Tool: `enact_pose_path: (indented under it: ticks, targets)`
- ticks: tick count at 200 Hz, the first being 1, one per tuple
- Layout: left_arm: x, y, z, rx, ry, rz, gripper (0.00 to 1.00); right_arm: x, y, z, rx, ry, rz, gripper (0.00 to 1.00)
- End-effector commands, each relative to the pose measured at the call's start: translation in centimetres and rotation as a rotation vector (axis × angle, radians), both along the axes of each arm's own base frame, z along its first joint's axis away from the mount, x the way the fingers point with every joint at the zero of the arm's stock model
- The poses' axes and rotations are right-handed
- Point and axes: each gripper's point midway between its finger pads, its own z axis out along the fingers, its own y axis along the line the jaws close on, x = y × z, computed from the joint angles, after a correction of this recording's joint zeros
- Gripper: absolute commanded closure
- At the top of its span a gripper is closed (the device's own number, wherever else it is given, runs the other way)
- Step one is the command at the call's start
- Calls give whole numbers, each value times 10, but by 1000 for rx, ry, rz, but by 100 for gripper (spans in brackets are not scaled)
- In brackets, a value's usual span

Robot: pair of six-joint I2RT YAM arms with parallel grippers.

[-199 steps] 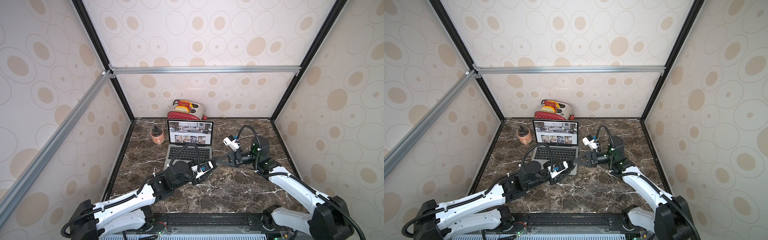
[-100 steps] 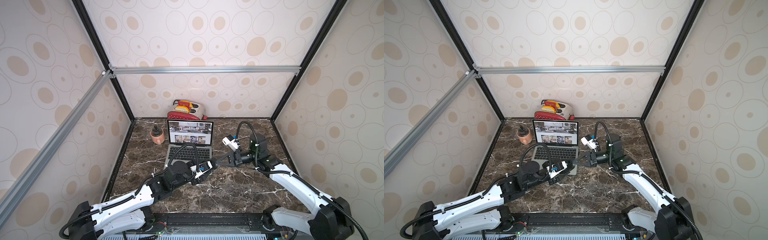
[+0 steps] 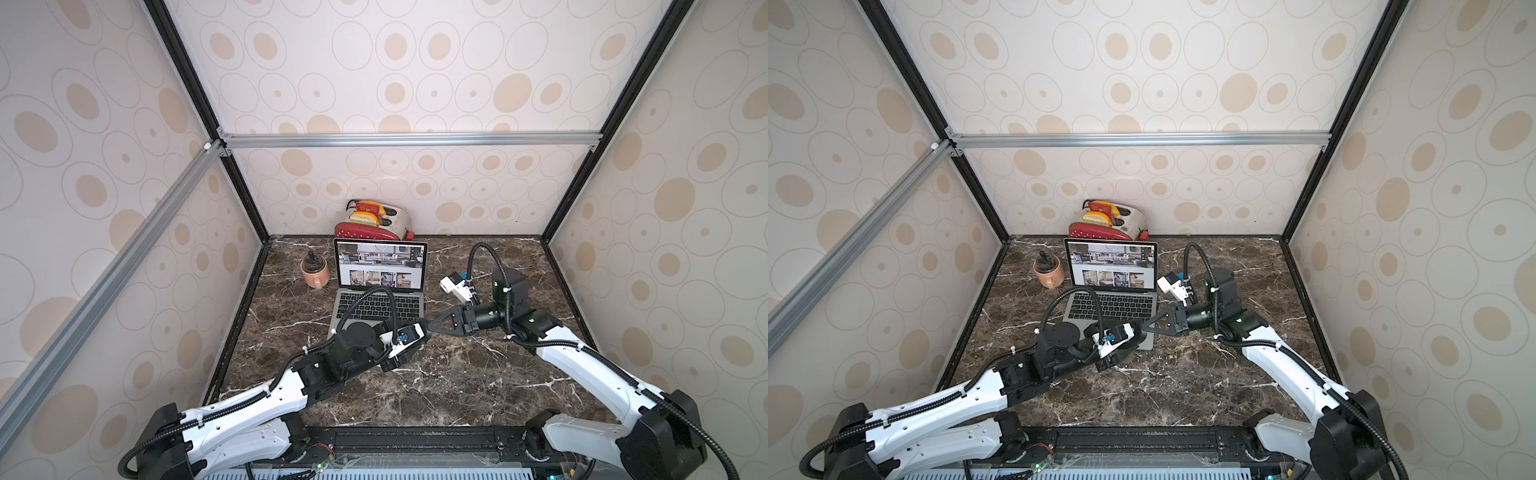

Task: Insert the wireless mouse receiver into the laptop
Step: Close the lid on the mouse.

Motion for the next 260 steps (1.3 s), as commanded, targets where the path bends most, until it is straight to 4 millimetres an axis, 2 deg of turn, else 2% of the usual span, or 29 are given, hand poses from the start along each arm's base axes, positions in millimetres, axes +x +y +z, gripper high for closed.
enact_pose_path:
  ticks: [1,90,175,236,260]
  targets:
    - [-1,-3,47,-132,-73,-13,100,9,1,-7,-1,1,-41,100]
    - [-3,-3,48,-138,-71,-23,100,3,0,-17,-119,-43,-45,100]
    - [-3,-1,49,-140,-74,-17,100,5,-2,-14,-166,-56,-55,100]
    - [-1,1,45,-129,-67,-1,100,5,-2,-12,-171,-55,-51,86]
    - [0,0,45,-131,-65,0,100,4,-2,-12,-177,-55,-50,77]
